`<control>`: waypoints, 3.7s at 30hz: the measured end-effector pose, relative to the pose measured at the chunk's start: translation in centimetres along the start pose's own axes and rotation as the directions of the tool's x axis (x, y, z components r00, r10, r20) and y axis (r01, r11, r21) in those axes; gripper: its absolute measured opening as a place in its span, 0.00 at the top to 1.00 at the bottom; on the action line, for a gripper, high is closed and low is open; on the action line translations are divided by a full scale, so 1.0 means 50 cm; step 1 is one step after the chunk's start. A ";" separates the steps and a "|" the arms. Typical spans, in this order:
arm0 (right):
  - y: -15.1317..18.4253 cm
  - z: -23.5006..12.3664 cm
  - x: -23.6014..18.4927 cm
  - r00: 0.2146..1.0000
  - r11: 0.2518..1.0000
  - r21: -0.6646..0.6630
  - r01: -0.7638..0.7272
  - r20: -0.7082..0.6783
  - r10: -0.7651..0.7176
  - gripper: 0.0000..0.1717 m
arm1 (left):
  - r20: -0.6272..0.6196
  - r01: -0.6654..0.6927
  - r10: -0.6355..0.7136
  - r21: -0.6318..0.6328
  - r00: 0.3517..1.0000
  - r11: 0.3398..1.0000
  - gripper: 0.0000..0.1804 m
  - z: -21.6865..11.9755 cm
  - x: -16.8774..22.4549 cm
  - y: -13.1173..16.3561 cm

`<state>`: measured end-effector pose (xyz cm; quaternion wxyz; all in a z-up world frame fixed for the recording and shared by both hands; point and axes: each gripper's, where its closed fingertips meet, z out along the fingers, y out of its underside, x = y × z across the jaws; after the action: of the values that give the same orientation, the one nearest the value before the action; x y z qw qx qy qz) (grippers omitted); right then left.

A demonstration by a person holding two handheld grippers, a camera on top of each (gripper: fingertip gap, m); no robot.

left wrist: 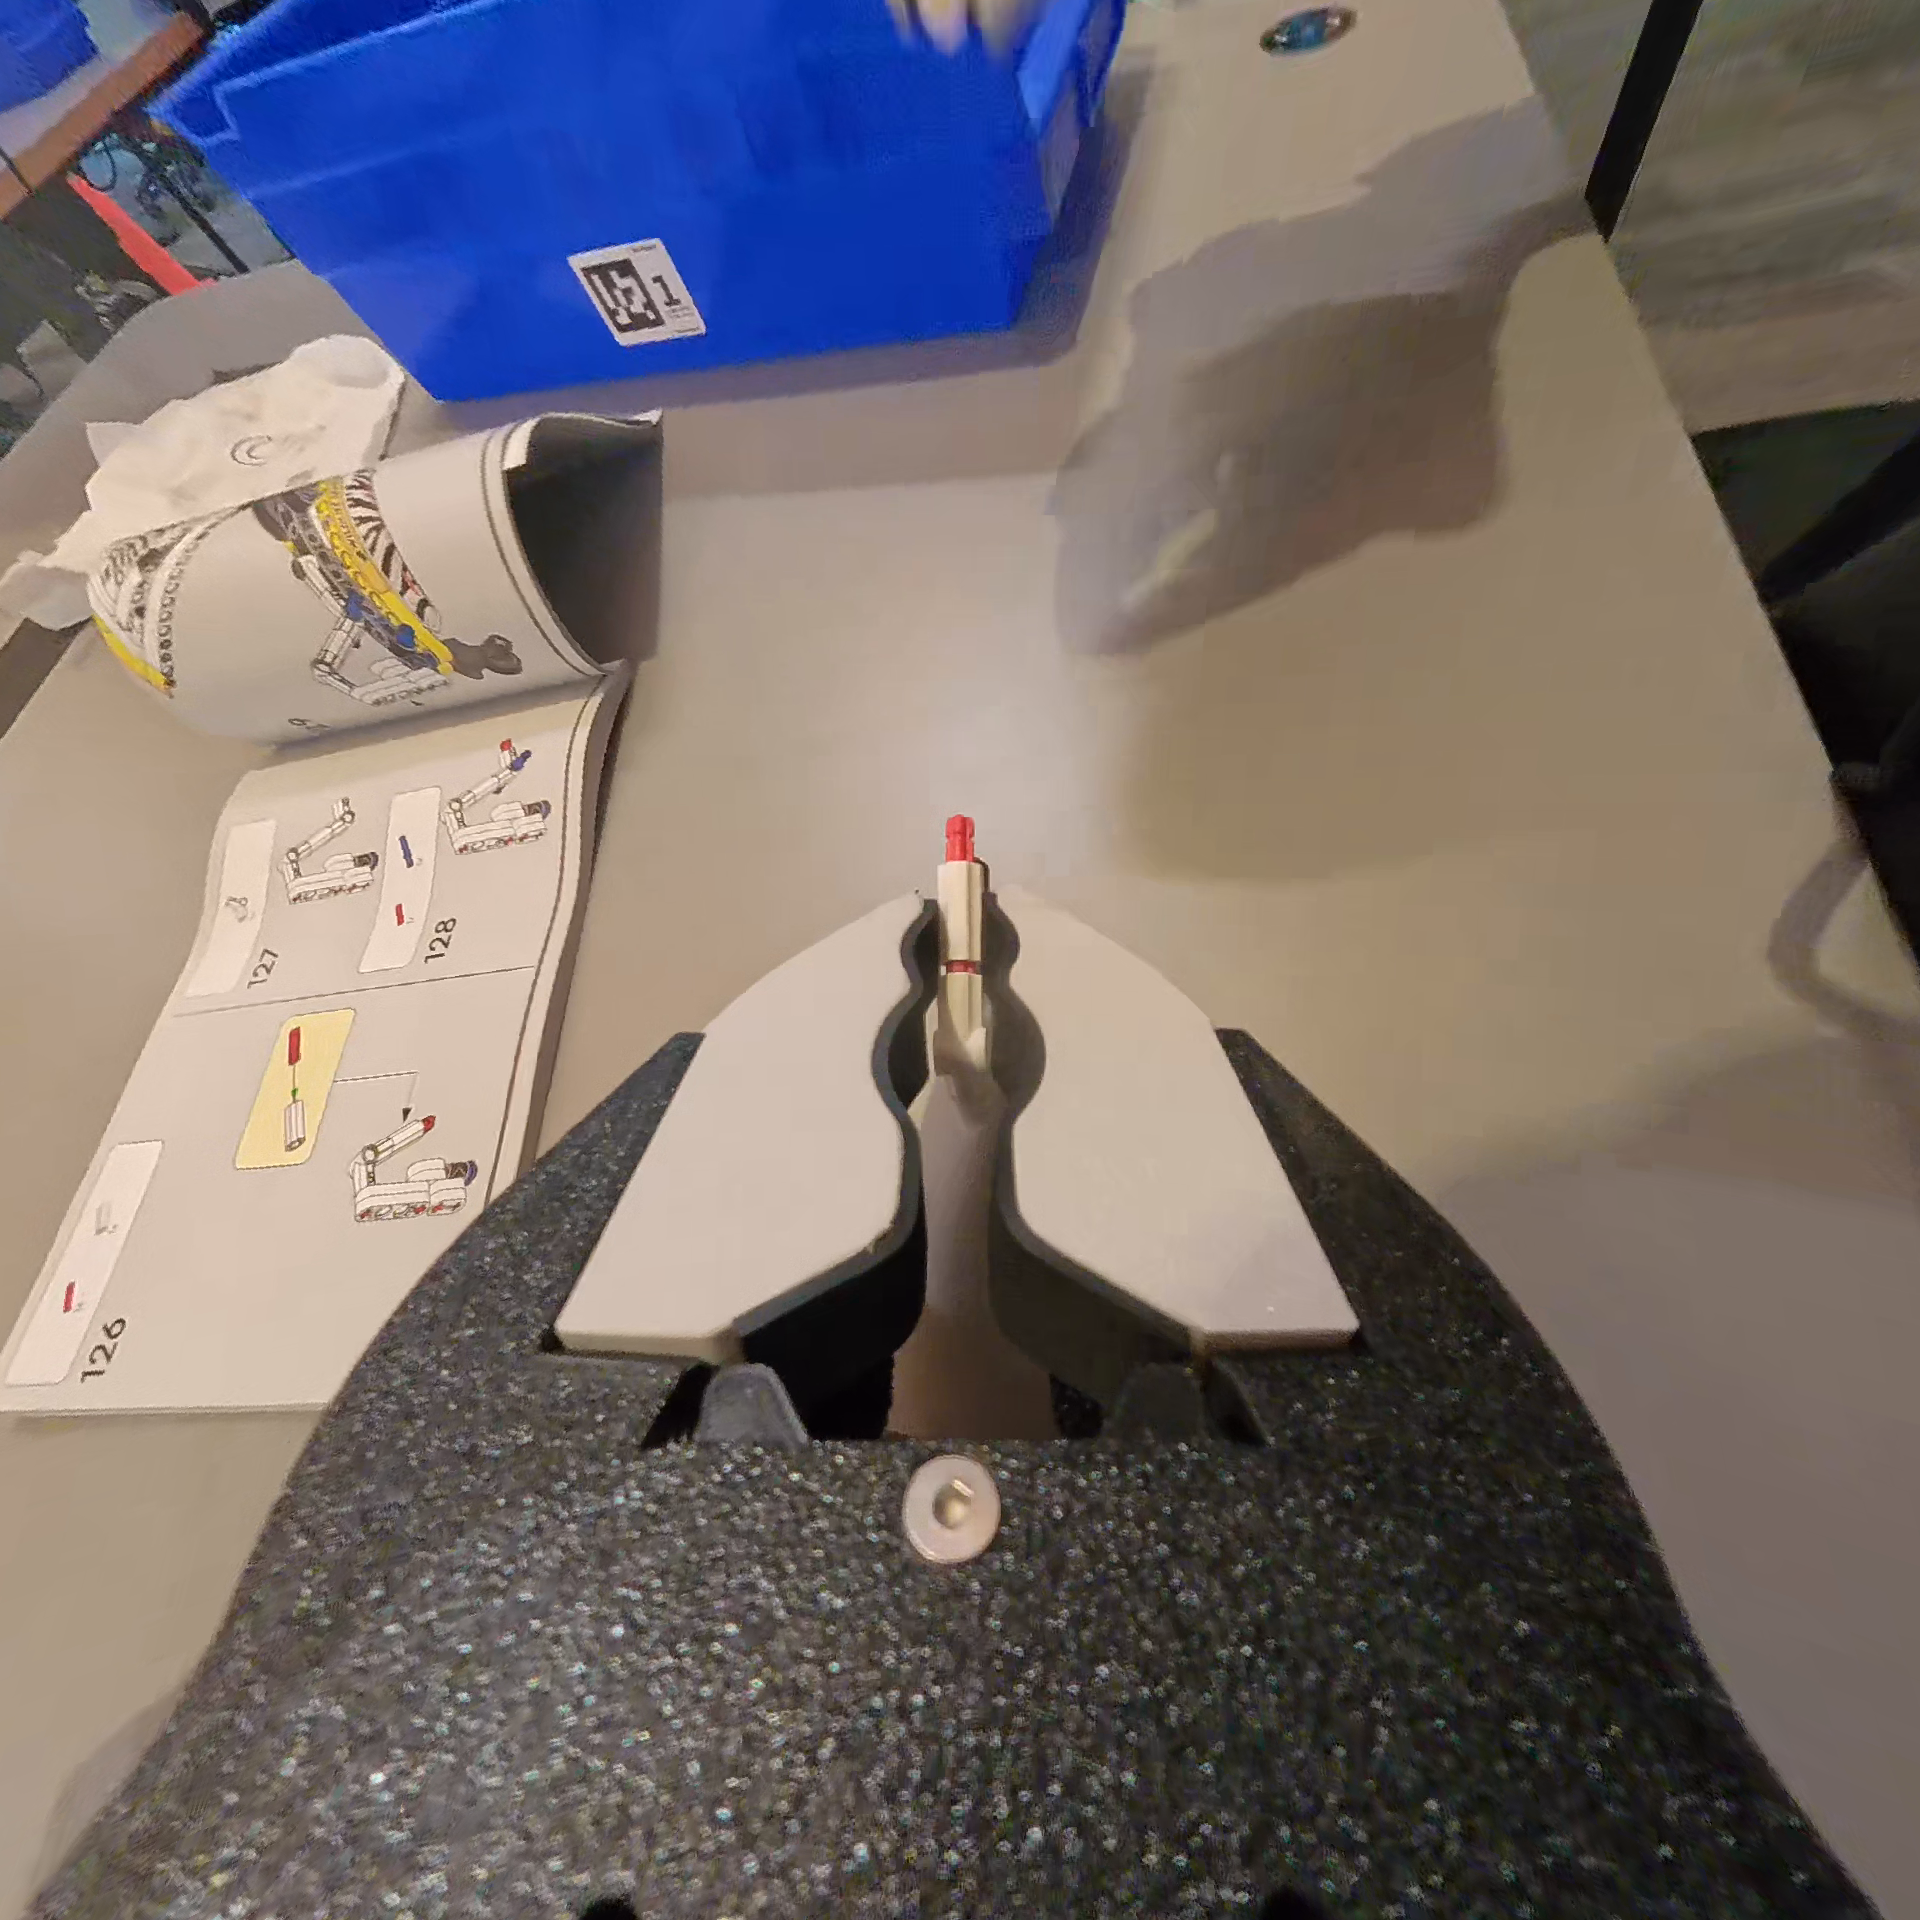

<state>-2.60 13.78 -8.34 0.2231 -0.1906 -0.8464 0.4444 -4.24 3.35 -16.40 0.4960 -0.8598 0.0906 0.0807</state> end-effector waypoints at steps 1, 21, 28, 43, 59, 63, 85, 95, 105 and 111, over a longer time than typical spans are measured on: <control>0.001 -0.041 0.041 0.995 1.000 -0.018 0.002 -0.101 -0.004 0.95 | -0.001 0.006 -0.006 0.000 1.000 1.000 0.96 0.000 -0.001 0.000; 0.035 -0.110 0.052 0.977 0.984 -0.175 -0.035 -0.212 -0.003 0.88 | -0.047 -0.009 0.009 -0.009 0.999 1.000 0.96 0.023 0.026 -0.019; 0.010 0.113 -0.108 0.977 0.992 -0.076 -0.099 0.184 0.112 0.88 | -0.036 -0.064 0.065 0.026 0.997 0.998 0.96 0.018 0.037 -0.034; 0.000 0.200 -0.154 0.935 0.993 -0.064 -0.095 0.336 0.111 0.96 | -0.057 -0.066 0.067 0.022 0.996 0.998 0.96 0.012 0.041 -0.028; -0.010 0.187 -0.142 0.892 0.977 -0.001 -0.215 0.408 0.196 0.96 | -0.058 -0.001 0.006 0.077 0.998 0.997 0.96 -0.005 0.030 -0.038; -0.024 0.187 -0.147 0.884 0.975 0.032 -0.219 0.429 0.184 0.93 | -0.058 -0.006 0.010 0.068 0.998 0.998 0.96 -0.002 0.032 -0.034; 0.064 0.177 -0.110 0.948 0.999 0.000 0.032 0.315 -0.031 0.98 | -0.067 0.084 -0.076 0.123 0.995 0.989 0.96 -0.040 0.020 -0.023; 0.062 0.190 -0.102 0.956 1.000 -0.012 0.012 0.292 -0.008 0.98 | -0.084 0.035 -0.035 -0.008 0.996 0.999 0.96 -0.004 0.032 -0.001; 0.049 0.199 -0.112 0.960 0.997 -0.021 0.076 0.271 -0.067 0.98 | -0.063 0.097 -0.098 -0.015 0.993 0.995 0.87 -0.004 0.015 -0.011; 0.014 0.207 -0.118 0.956 0.978 0.044 0.202 0.210 -0.207 0.98 | -0.138 0.233 -0.220 0.083 0.966 0.969 0.90 -0.007 0.017 -0.058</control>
<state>-3.27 4.16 -15.38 0.1779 -0.0509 -0.8755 0.4463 -2.69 4.42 -13.99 0.5369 -0.8424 0.0270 -0.0363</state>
